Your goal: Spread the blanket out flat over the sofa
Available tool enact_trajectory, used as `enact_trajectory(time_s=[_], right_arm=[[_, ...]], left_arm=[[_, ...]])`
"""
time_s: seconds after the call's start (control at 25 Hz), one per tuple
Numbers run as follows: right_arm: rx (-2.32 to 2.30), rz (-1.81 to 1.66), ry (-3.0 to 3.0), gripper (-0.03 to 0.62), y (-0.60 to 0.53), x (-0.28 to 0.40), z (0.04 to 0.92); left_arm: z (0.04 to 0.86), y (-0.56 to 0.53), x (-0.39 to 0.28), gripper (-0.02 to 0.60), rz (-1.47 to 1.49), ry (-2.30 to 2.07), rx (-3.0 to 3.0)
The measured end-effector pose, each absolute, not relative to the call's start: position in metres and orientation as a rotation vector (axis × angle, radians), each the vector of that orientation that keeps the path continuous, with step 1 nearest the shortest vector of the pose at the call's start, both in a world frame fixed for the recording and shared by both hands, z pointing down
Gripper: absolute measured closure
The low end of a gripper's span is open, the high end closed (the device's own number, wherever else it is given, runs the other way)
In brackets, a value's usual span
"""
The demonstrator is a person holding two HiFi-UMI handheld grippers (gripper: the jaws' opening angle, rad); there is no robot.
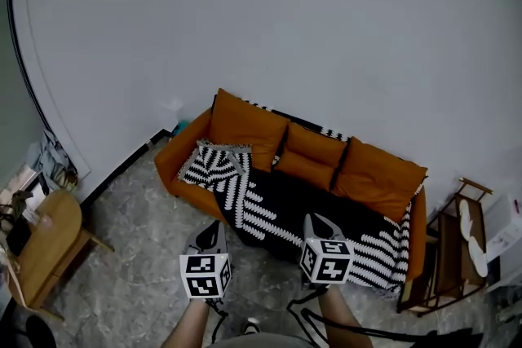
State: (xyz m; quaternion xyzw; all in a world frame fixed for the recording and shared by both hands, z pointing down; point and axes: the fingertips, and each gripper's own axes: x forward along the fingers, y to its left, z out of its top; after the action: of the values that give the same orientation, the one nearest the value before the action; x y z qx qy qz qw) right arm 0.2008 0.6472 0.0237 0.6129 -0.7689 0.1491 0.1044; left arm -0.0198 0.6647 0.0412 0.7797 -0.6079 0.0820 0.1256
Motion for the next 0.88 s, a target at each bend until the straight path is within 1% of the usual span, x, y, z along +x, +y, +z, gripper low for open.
enact_trajectory(time_s=[0.64, 0.88], right_arm=[[1.746, 0.536, -2.273, 0.589, 0.587, 0.198, 0.048], [1.75, 0.537, -2.26, 0.589, 0.555, 0.188, 0.057]], left_arm=[[0.055, 0.609, -0.032, 0.577, 0.302, -1.813, 2.202], [0.066, 0.575, -0.046, 0.577, 0.295, -1.813, 2.187]])
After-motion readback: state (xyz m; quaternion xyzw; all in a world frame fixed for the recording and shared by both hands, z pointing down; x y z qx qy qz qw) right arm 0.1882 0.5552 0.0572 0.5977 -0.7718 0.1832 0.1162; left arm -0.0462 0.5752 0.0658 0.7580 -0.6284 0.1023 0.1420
